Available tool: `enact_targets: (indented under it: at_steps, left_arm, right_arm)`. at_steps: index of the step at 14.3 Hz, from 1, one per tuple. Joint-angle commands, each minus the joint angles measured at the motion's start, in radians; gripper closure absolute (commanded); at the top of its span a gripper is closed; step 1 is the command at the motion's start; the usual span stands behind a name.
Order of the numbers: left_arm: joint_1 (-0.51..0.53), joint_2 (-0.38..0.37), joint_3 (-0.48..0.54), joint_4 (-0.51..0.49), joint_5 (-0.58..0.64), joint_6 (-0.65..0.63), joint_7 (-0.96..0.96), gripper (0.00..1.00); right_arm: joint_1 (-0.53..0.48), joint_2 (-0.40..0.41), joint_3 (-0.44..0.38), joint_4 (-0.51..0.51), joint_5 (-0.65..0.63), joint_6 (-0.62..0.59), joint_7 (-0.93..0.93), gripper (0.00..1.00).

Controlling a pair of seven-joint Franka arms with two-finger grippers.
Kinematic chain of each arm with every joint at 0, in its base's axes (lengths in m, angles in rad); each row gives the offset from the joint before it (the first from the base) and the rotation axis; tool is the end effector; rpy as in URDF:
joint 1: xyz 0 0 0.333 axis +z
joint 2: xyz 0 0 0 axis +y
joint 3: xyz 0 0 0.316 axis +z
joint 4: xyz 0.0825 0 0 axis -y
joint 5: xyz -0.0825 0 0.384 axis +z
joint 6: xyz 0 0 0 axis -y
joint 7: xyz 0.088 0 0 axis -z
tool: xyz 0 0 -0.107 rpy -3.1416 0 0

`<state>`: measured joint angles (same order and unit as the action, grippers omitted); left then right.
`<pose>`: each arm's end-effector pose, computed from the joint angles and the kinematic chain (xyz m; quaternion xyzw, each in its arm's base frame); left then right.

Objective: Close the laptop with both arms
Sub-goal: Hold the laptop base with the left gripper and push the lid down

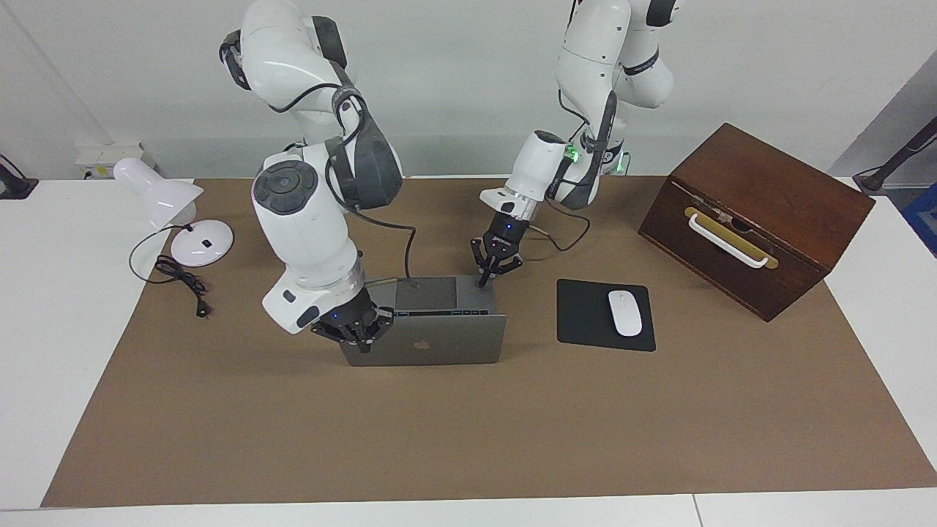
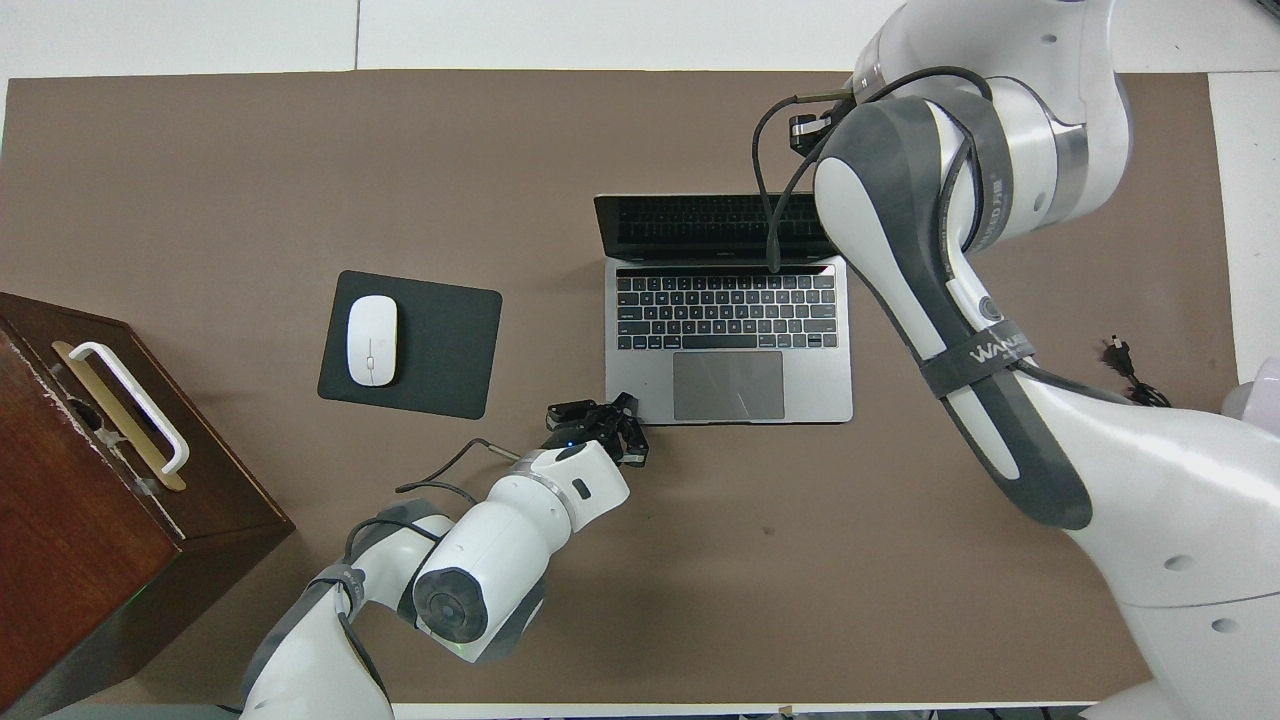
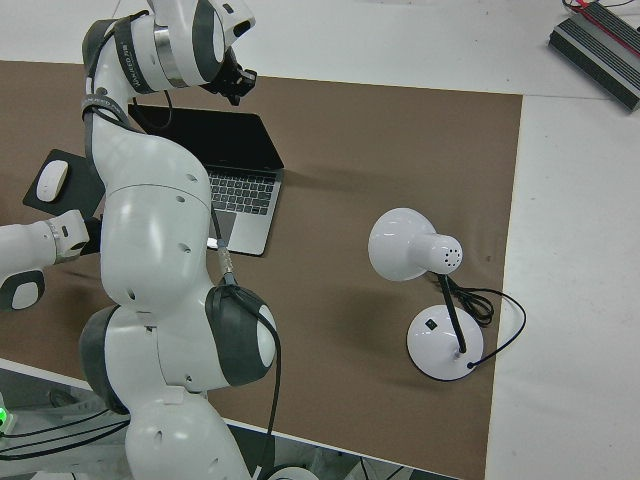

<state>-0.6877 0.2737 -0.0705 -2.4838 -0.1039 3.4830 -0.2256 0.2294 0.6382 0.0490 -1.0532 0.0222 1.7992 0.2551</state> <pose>0.3872 -0.3495 0.2680 0.9154 -0.1911 0.3077 0.1757 0.7185 0.1955 0.4769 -0.9982 -0.0041 -0.0457 0.0386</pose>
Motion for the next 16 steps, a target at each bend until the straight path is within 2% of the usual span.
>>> enact_targets:
  at_steps: [1, 10, 16]
  left_arm:
    - [0.016, 0.036, 0.003, 0.017, 0.0, 0.021, 0.035, 1.0]
    - [0.053, 0.042, 0.001, 0.013, 0.003, 0.021, 0.135, 1.0]
    - [0.05, 0.059, 0.001, 0.012, 0.004, 0.021, 0.141, 1.0]
  right_arm:
    - [-0.004, -0.014, 0.003, -0.01, 0.022, -0.018, 0.027, 1.0]
    - [0.001, -0.023, 0.006, -0.019, 0.067, -0.095, 0.055, 1.0]
    - [-0.015, -0.075, 0.006, -0.122, 0.168, -0.138, 0.101, 1.0]
